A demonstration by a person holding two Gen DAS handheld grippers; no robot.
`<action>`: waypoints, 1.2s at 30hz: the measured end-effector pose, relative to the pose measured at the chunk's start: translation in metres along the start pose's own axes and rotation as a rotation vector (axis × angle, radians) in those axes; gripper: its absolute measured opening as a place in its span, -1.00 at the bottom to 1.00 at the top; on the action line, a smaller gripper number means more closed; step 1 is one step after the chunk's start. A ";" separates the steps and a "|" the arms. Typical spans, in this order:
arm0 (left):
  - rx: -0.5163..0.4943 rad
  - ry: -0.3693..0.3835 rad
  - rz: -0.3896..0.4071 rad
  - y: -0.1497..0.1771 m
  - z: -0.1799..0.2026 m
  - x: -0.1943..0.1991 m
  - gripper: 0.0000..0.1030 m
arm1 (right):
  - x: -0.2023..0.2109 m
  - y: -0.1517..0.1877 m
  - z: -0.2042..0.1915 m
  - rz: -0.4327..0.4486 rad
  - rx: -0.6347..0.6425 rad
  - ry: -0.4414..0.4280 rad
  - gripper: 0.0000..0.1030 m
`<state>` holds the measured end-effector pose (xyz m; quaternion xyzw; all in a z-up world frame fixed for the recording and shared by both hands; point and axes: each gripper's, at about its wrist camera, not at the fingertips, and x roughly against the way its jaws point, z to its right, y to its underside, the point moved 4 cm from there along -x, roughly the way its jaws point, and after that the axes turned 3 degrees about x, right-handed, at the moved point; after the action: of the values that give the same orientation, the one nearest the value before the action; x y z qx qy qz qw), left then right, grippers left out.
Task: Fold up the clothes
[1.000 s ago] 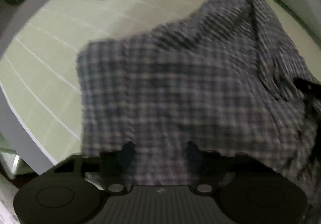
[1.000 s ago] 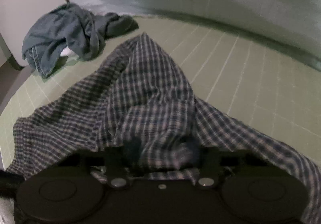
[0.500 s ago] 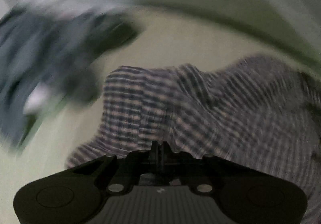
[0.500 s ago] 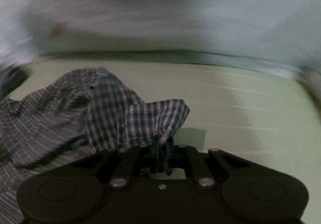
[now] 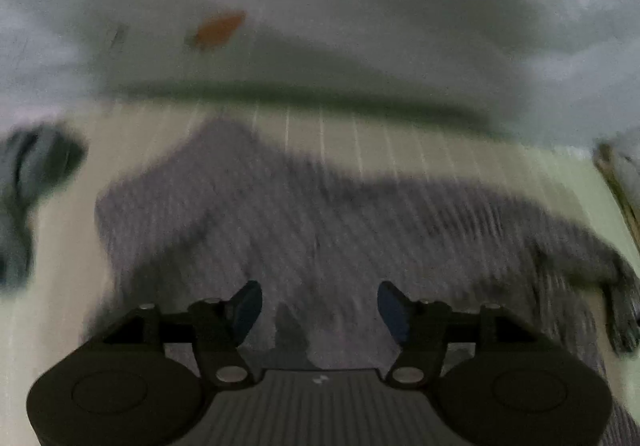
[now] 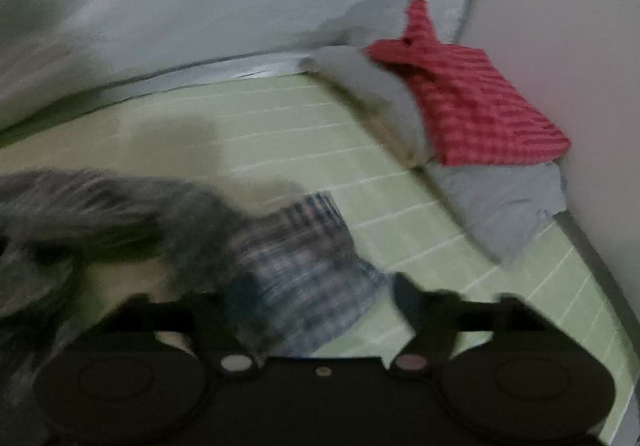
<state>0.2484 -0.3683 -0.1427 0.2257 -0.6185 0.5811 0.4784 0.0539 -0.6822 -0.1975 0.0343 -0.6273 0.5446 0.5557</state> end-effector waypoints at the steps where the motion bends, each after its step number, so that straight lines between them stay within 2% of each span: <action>1: 0.004 0.010 -0.031 0.016 -0.005 0.005 0.30 | 0.012 0.008 -0.010 0.013 0.006 -0.048 0.82; 2: 0.007 0.020 -0.061 0.031 -0.009 0.009 0.33 | 0.024 0.015 -0.022 0.026 0.009 -0.099 0.97; 5: -0.039 0.040 -0.132 0.076 -0.013 0.019 0.40 | 0.055 0.029 -0.049 0.045 0.001 -0.225 0.99; 8: -0.102 0.078 -0.164 0.106 -0.005 0.031 0.49 | 0.081 0.040 -0.075 0.042 -0.026 -0.339 1.00; 11: -0.143 0.106 -0.145 0.119 0.008 0.045 0.62 | 0.098 0.048 -0.099 0.037 -0.025 -0.458 1.00; 16: -0.143 0.124 -0.149 0.129 0.022 0.049 0.63 | 0.110 0.066 -0.128 -0.003 0.059 -0.518 1.00; 19: -0.153 0.109 -0.169 0.136 0.030 0.039 0.63 | 0.104 0.073 -0.127 -0.064 0.034 -0.534 0.93; 21: -0.155 0.097 -0.176 0.141 0.034 0.034 0.58 | 0.098 0.074 -0.119 -0.104 -0.003 -0.557 0.63; 22: -0.146 0.091 -0.183 0.143 0.035 0.032 0.52 | 0.095 0.075 -0.117 -0.115 -0.013 -0.568 0.40; 23: -0.138 0.090 -0.191 0.144 0.035 0.029 0.32 | 0.093 0.076 -0.114 -0.123 -0.021 -0.578 0.24; 24: -0.129 0.089 -0.199 0.146 0.036 0.026 -0.04 | 0.090 0.076 -0.112 -0.123 -0.020 -0.583 -0.10; 25: -0.120 0.083 -0.206 0.147 0.036 0.023 -0.22 | 0.088 0.076 -0.110 -0.119 -0.015 -0.585 -0.40; 26: -0.112 0.066 -0.208 0.148 0.035 0.021 -0.66 | 0.086 0.076 -0.107 -0.116 -0.010 -0.588 -0.53; 27: -0.106 0.051 -0.207 0.148 0.033 0.020 -0.75 | 0.084 0.074 -0.103 -0.106 -0.012 -0.589 -0.76; 30: -0.029 0.056 -0.185 0.145 0.019 0.023 -0.85 | 0.079 0.065 -0.085 -0.071 -0.026 -0.576 -0.92; 32: 0.004 -0.017 -0.155 0.140 0.004 0.027 -0.88 | 0.077 0.058 -0.070 -0.041 -0.031 -0.528 -0.93; 34: 0.020 -0.139 -0.105 0.133 -0.019 0.032 -0.88 | 0.073 0.052 -0.054 -0.022 -0.052 -0.474 -0.93; 36: 0.098 -0.207 -0.081 0.125 -0.051 0.039 -0.88 | 0.068 0.046 -0.037 -0.013 -0.086 -0.429 -0.93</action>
<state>0.1434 -0.2819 -0.1789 0.3325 -0.6257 0.5645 0.4234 0.0225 -0.5987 -0.1852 0.1297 -0.7535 0.4940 0.4140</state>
